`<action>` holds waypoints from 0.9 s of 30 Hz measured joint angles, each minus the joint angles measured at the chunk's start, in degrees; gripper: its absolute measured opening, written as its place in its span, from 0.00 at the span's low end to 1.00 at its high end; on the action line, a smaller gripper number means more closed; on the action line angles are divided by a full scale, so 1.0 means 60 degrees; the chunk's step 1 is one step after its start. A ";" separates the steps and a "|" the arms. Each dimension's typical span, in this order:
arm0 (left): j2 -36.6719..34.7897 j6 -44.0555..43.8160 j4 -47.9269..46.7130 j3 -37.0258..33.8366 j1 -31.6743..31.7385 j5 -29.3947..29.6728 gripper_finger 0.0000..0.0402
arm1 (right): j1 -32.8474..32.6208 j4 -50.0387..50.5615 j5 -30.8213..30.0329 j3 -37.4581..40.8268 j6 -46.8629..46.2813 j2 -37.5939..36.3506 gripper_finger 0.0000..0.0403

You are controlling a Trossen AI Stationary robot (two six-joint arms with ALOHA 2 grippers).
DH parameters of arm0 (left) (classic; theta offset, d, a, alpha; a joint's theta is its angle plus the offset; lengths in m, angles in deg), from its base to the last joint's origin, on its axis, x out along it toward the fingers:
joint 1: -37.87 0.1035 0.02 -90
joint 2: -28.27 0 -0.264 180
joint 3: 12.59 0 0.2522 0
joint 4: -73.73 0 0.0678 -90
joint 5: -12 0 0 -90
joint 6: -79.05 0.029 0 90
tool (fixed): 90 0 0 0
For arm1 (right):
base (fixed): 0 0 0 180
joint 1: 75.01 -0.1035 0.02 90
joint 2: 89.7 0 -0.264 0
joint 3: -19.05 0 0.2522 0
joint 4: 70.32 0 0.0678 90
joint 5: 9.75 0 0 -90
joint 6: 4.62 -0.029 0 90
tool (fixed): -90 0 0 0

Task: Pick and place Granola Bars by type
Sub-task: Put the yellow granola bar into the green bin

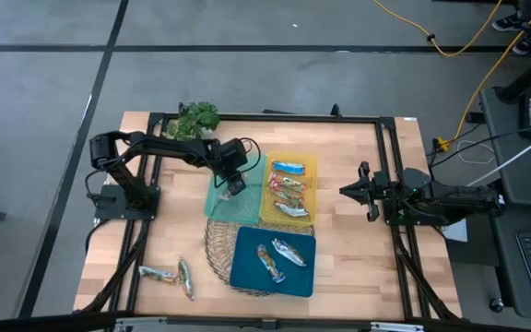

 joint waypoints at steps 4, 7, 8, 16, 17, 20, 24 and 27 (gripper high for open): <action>0.0097 0.0000 0.0096 0.0000 -0.0113 0.0007 0.15 | 0.0000 -0.0002 0.0000 0.0000 0.0004 -0.0002 0.08; 0.0098 0.0000 0.0227 0.0002 -0.0163 0.0043 0.20 | 0.0000 -0.0002 0.0000 0.0000 0.0009 0.0002 0.08; 0.0087 0.0000 0.0229 0.0000 -0.0167 0.0050 0.21 | 0.0000 -0.0001 0.0000 0.0000 0.0007 -0.0002 0.08; -0.0042 0.0020 0.0053 0.0245 -0.0282 -0.0059 0.31 | 0.0000 0.0000 0.0000 0.0000 0.0000 0.0000 0.08; -0.0102 0.0094 -0.0055 0.0305 -0.0314 -0.0065 0.32 | 0.0000 -0.0002 0.0000 0.0000 0.0007 0.0002 0.08; -0.0291 0.0241 -0.0236 0.0579 -0.0436 0.0068 0.33 | 0.0000 0.0000 0.0000 0.0000 0.0000 -0.0002 0.08; -0.0785 0.0259 -0.0603 0.0894 -0.0498 0.0158 0.34 | 0.0000 -0.0002 0.0000 0.0000 0.0006 -0.0002 0.08; -0.1345 0.0395 -0.0938 0.1157 -0.0605 0.0186 0.34 | 0.0000 -0.0002 0.0000 0.0000 0.0011 0.0001 0.08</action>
